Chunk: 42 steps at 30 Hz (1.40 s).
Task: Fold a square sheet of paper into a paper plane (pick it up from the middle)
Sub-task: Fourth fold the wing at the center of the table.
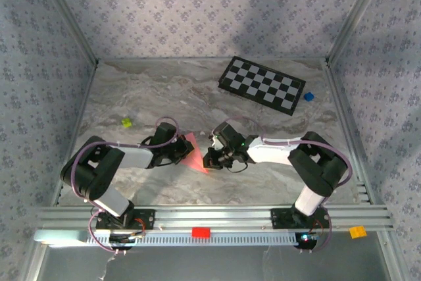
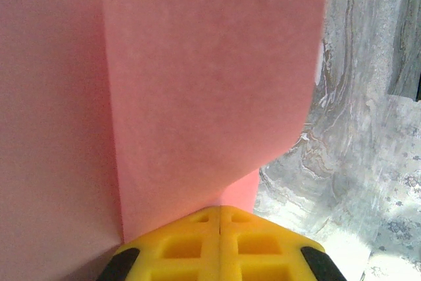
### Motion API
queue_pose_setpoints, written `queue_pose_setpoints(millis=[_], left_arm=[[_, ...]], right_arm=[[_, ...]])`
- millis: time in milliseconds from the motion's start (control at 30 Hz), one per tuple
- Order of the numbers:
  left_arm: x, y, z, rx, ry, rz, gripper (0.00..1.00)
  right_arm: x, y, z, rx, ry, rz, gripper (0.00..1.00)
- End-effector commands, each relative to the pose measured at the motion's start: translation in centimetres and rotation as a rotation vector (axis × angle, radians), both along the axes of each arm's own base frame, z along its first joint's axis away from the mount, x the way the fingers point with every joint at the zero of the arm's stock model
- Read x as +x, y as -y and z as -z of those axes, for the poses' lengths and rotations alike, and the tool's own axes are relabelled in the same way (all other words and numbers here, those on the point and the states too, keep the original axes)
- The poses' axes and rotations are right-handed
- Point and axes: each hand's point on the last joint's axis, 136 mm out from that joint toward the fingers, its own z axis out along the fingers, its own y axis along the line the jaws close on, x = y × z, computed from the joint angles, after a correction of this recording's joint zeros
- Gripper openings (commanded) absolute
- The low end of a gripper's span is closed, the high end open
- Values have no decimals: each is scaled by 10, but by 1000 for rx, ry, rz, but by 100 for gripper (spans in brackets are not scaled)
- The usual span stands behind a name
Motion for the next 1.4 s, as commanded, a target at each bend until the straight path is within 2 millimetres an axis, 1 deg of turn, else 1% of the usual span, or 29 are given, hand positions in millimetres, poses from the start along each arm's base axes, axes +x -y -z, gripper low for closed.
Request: queue_pose_setpoints(millis=[0,100,233,333,767,1000,1133,1200,1300,1367], left_arm=[[-11,-20,21,95,-63,-38,0],[-11,-19,20,93,-63,-36,0],[-11,-19,21,93,-66,-35,0],[-12,-19,22,96,-68,-30,0],[-11,-18,23,99,-70,-24,0],[-11,-17,22,98,-70,-24,0],[-11,-18,23,99,-73,-23,0],[-11,-17,23,98,-72,-23,0],[-11,-17,23,99,-71,-23,0],[-11,-17,23,99,-71,-23,0]], right_arm=[[-4,-10,-15,8,46,-80,6],[-9,-16,-7,-24,48,-111,7],[-5,-10,11,-127,61,-116,7],[-2,-4,18,-175,79,-107,7],[6,14,33,-247,91,-45,7],[9,22,37,-270,90,-18,7],[10,23,36,-266,92,-17,7],[11,21,28,-243,108,-10,7],[14,17,10,-194,140,-1,7],[12,7,-2,-123,150,-26,8]])
